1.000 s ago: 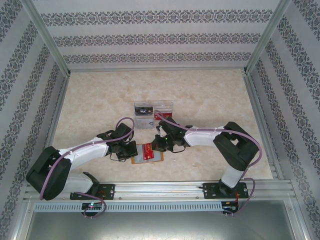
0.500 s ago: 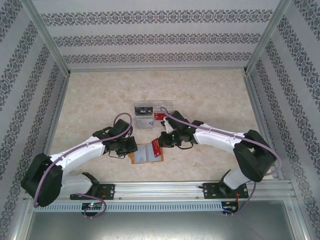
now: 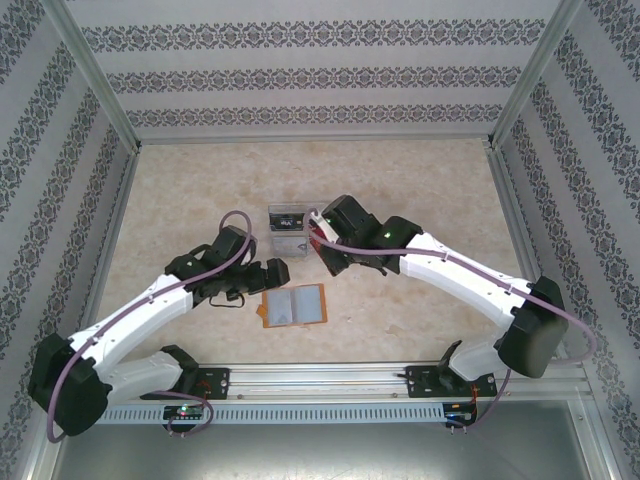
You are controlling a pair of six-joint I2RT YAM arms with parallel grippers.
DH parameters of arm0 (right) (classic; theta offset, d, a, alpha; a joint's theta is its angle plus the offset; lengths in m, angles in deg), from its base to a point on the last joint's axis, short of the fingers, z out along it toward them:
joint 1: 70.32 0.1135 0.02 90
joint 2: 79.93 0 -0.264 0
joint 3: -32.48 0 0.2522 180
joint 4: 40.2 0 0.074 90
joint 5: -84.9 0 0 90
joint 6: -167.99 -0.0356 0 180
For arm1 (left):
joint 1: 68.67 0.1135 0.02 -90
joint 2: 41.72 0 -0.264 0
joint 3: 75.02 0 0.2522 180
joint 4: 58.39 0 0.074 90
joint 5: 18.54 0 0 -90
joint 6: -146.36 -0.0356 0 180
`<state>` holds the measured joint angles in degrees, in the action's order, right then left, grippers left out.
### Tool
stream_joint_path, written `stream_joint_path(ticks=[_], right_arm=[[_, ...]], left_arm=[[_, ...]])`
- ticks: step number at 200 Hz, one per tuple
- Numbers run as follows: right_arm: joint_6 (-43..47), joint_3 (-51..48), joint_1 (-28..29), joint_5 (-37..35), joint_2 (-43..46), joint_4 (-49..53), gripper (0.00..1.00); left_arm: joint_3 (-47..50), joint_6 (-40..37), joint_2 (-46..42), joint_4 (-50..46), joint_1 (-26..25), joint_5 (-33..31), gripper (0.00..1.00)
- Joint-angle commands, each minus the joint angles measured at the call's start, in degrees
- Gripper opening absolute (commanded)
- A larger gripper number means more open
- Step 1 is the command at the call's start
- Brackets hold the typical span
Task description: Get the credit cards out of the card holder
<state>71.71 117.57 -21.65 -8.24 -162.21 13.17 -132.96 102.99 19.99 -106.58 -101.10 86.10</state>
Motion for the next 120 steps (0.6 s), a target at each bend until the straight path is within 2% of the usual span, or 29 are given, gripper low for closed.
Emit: stream_joint_path(ticks=[1, 24, 50, 75, 120], right_arm=[[14.4, 3.8, 1.0, -11.3, -1.6, 4.5, 0.00], [23.4, 8.0, 1.7, -17.4, -5.4, 6.0, 0.00], [32.0, 11.7, 1.9, -20.7, -10.4, 7.0, 0.00], [37.9, 13.8, 1.9, -22.7, -14.9, 6.7, 0.00], [44.7, 14.1, 1.5, -21.2, -19.0, 1.7, 0.00]], left_arm=[[-1.8, -3.9, -3.2, -4.8, 1.0, -2.4, 1.00], [-3.1, -6.1, -4.7, -6.7, 1.2, -4.2, 1.00], [-4.2, -7.4, -5.8, -8.2, 1.3, -5.9, 1.00], [-5.2, -8.2, -6.7, -9.6, 1.7, -8.3, 1.00], [-4.8, -6.0, -6.6, -9.7, 2.3, -10.3, 1.00]])
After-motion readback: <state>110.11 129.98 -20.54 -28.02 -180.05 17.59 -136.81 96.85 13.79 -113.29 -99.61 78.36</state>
